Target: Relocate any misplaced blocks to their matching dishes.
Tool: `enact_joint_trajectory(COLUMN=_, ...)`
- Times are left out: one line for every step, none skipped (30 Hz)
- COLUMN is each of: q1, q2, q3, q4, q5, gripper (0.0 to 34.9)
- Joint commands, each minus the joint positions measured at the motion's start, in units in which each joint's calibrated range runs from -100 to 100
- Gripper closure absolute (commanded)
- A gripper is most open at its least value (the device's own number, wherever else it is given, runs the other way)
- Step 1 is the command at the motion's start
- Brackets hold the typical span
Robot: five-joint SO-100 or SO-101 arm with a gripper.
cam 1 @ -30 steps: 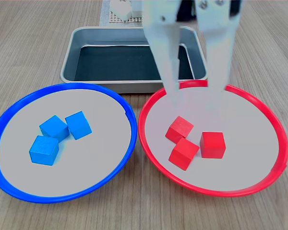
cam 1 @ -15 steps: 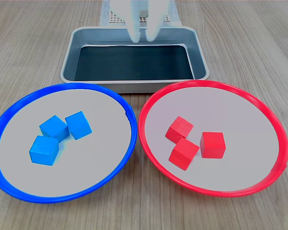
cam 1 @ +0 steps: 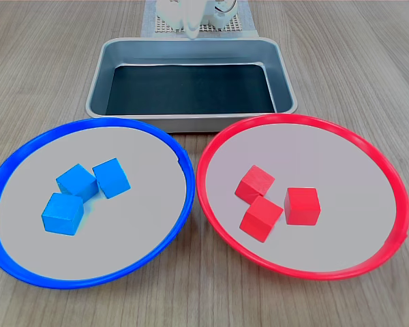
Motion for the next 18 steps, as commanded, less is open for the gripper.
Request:
enact_joint_trajectory(q1=1.5, q2=-8.0, q3=2.5, q4=-0.5, q5=-5.2, gripper=34.6)
enact_joint_trajectory(q1=1.8, q2=-9.4, q3=3.0, q4=-0.2, q5=-6.2, gripper=34.6)
enact_joint_trajectory(q1=2.0, q2=-10.6, q3=3.5, q4=-0.1, q5=-7.0, gripper=34.6)
enact_joint_trajectory(q1=2.2, q2=-12.3, q3=4.3, q4=0.1, q5=-8.0, gripper=34.6)
enact_joint_trajectory(q1=2.3, q2=-14.1, q3=5.4, q4=0.3, q5=-8.7, gripper=34.6)
enact_joint_trajectory(q1=2.3, q2=-16.7, q3=7.2, q4=0.5, q5=-9.4, gripper=34.6)
enact_joint_trajectory(q1=2.1, q2=-18.5, q3=8.4, q4=0.9, q5=-9.6, gripper=34.6)
enact_joint_trajectory(q1=1.8, q2=-21.0, q3=10.0, q4=1.5, q5=-9.7, gripper=34.6)
enact_joint_trajectory(q1=1.5, q2=-23.8, q3=11.7, q4=2.6, q5=-9.7, gripper=34.6)
enact_joint_trajectory(q1=1.2, q2=-26.2, q3=13.2, q4=3.8, q5=-9.7, gripper=34.6)
enact_joint_trajectory(q1=1.0, q2=-28.5, q3=14.6, q4=5.3, q5=-9.8, gripper=34.6)
enact_joint_trajectory(q1=1.0, q2=-30.1, q3=15.6, q4=6.5, q5=-9.8, gripper=34.6)
enact_joint_trajectory(q1=1.0, q2=-32.0, q3=16.9, q4=8.3, q5=-9.7, gripper=34.6)
enact_joint_trajectory(q1=1.1, q2=-32.6, q3=17.5, q4=9.1, q5=-9.7, gripper=34.6)
enact_joint_trajectory(q1=1.2, q2=-33.6, q3=18.2, q4=10.1, q5=-9.6, gripper=34.6)
enact_joint_trajectory(q1=1.4, q2=-34.5, q3=19.0, q4=11.0, q5=-9.6, gripper=34.6)
enact_joint_trajectory(q1=1.6, q2=-35.6, q3=19.8, q4=11.8, q5=-9.6, gripper=34.6)
enact_joint_trajectory(q1=1.7, q2=-36.7, q3=20.7, q4=12.4, q5=-9.7, gripper=34.6)
